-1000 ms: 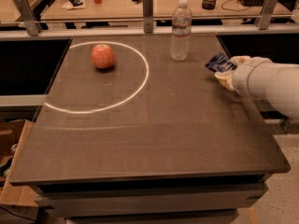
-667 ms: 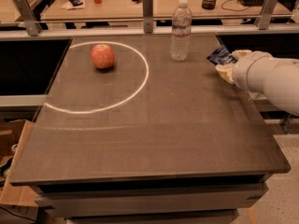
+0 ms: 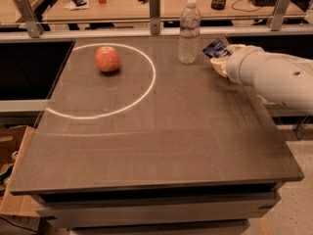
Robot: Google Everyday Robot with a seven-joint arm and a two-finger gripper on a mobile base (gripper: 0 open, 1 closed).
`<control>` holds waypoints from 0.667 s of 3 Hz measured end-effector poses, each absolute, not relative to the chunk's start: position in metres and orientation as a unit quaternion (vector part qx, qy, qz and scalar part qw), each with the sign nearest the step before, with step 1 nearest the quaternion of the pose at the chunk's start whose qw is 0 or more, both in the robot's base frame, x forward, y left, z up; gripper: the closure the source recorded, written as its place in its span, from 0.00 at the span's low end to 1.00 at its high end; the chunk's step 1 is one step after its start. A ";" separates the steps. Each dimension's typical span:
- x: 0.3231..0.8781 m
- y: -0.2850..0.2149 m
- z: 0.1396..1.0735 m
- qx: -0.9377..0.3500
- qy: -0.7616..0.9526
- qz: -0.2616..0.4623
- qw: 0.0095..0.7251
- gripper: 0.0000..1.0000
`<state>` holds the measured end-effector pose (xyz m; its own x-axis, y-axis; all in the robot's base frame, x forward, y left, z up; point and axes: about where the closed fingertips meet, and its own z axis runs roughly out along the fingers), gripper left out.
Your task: Move rxbar blueberry near water bottle
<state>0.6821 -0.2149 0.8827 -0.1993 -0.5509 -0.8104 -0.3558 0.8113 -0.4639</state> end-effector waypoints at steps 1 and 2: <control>0.698 -0.207 0.869 -0.291 0.774 -0.076 0.558 1.00; 0.709 -0.207 0.854 -0.302 0.783 -0.082 0.537 0.82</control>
Offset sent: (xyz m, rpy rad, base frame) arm 0.0448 0.0065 -0.0500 -0.0724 0.1231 -0.0303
